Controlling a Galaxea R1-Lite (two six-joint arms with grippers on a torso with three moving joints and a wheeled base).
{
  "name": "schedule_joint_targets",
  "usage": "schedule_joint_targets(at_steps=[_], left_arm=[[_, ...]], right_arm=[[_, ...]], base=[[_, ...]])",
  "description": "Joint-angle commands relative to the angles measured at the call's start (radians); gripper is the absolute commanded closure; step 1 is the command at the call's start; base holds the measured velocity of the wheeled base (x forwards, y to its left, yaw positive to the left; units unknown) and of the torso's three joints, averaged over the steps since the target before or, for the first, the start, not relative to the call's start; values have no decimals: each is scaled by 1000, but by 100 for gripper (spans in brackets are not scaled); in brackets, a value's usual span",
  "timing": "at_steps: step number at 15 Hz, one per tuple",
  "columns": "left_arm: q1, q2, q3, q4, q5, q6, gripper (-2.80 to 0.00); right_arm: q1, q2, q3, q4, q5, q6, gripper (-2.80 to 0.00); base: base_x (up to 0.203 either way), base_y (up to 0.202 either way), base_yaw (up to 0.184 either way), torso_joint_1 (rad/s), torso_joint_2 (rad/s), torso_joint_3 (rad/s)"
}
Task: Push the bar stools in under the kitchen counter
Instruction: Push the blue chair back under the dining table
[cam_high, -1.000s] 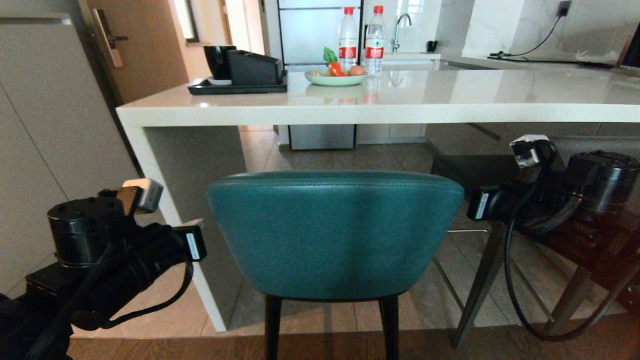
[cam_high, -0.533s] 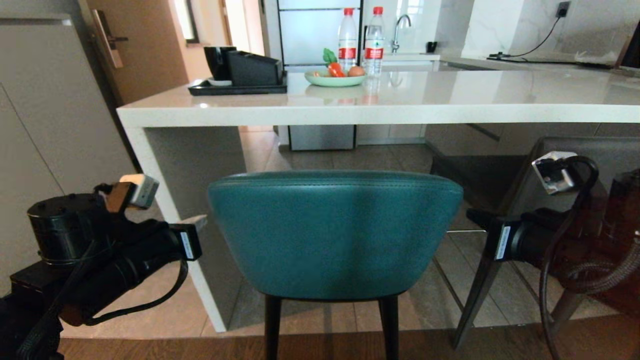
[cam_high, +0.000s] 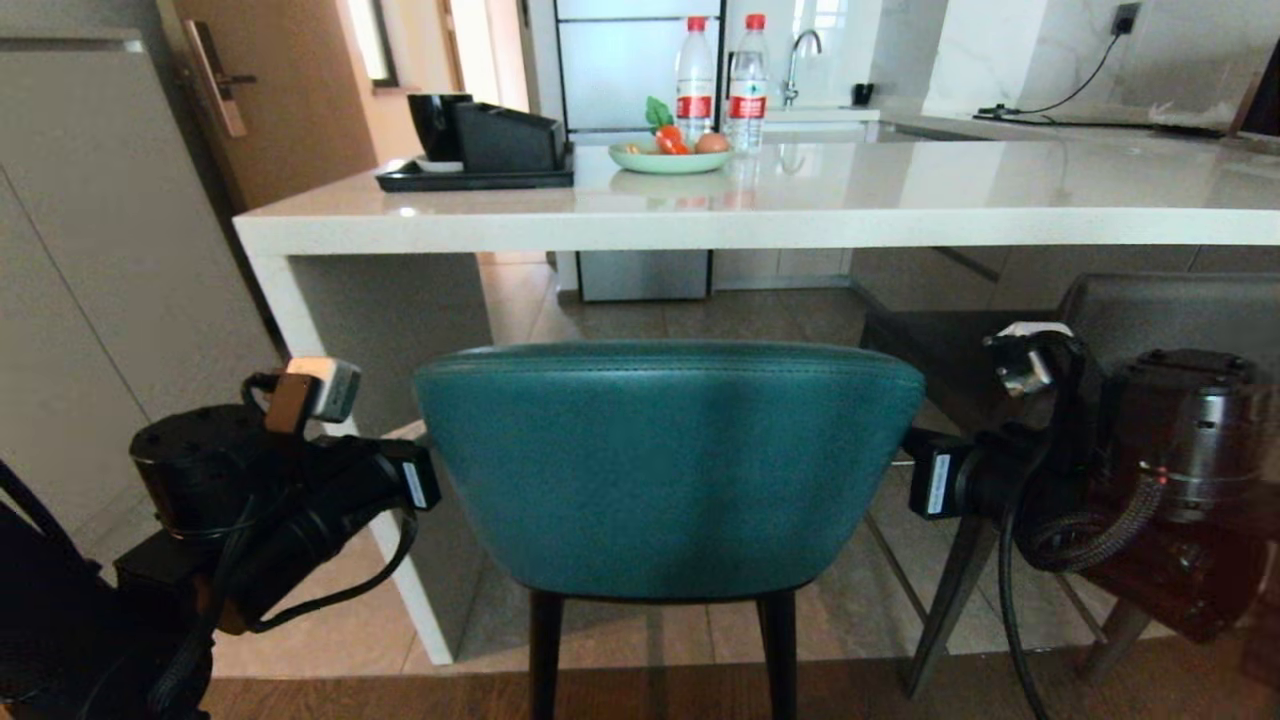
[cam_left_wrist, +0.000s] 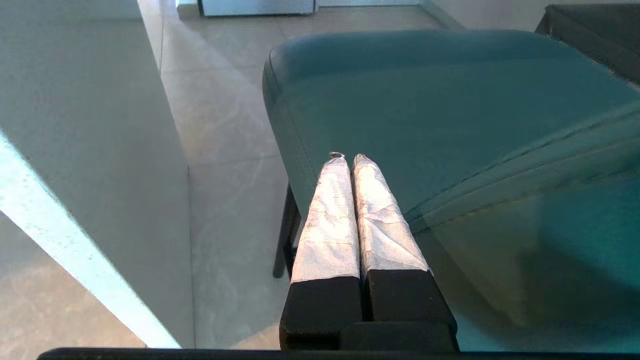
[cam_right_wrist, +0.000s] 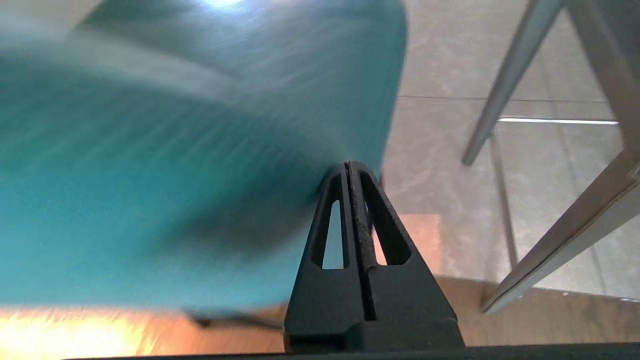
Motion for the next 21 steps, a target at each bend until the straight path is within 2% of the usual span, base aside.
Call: schedule_joint_targets(at_steps=[1,6,8,12,17,21], left_arm=[[4,46,7,-11,0,-1,0],[-15,65,-9,-12,3,0,0],[-15,82,-31,-13,43,0,0],[-12,100,-59,-13,50,1,0],[4,163,-196,9,58,17,0],[32,241,-326,36,57,66,0]], right_arm=[[-2,97,-38,-14,3,-4,0],[-12,217,-159,-17,4,-11,0],[-18,247,-190,-18,4,-22,0],[-17,293,-244,-17,7,-54,0],[-46,369,-322,-19,10,-64,0],[-45,412,-394,-19,13,-68,0]], base=[[0,0,0,0,0,0],[0,0,0,0,0,0],[0,0,0,0,0,0],[0,0,0,0,0,0],[0,0,0,0,0,0],[0,0,0,0,0,0]])
